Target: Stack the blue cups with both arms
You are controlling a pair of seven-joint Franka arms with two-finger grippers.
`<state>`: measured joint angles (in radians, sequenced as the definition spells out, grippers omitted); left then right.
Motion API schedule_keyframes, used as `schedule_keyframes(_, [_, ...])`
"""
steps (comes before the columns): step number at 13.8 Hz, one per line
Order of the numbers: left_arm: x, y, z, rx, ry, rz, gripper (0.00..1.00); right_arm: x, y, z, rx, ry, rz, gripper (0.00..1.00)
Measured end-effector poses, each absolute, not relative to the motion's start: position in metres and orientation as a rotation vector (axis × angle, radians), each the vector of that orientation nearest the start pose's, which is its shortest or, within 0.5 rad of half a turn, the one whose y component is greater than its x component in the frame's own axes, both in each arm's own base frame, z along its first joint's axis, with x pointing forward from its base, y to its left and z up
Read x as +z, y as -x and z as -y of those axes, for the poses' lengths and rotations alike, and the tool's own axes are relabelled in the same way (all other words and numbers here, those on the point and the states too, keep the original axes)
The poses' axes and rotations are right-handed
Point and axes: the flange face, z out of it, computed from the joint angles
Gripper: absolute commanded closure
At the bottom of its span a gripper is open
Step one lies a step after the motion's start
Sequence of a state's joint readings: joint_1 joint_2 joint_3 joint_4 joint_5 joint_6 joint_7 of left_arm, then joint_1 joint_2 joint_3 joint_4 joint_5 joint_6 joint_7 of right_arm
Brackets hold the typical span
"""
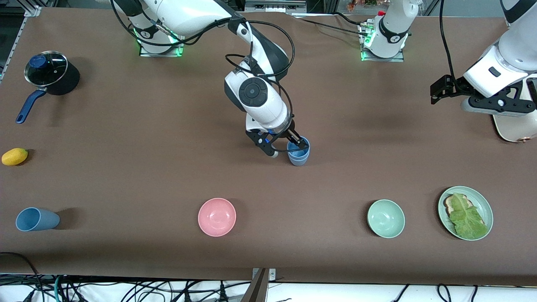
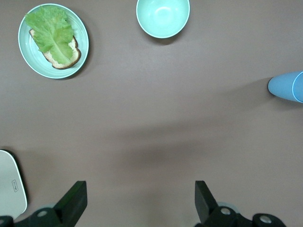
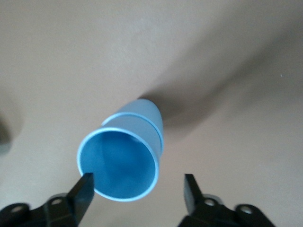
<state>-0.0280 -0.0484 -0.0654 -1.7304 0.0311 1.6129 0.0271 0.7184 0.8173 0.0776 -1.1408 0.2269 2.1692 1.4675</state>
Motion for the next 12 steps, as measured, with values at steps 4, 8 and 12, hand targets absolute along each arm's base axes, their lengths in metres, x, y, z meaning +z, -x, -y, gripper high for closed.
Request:
schedule_keyframes(4, [0.579,-0.536,0.048,0.105,3.098,-0.19,0.0,0.356,-0.579,-0.523,0.175,2.685,-0.948,0.0])
schedule_keyframes(8, [0.579,-0.536,0.048,0.105,3.098,-0.19,0.0,0.39,-0.6,-0.443,0.326,2.901,-0.72,0.0])
schedule_keyframes(12, [0.579,-0.537,0.048,0.105,3.098,-0.19,0.0,0.413,-0.621,-0.36,0.4,3.045,-0.509,0.0])
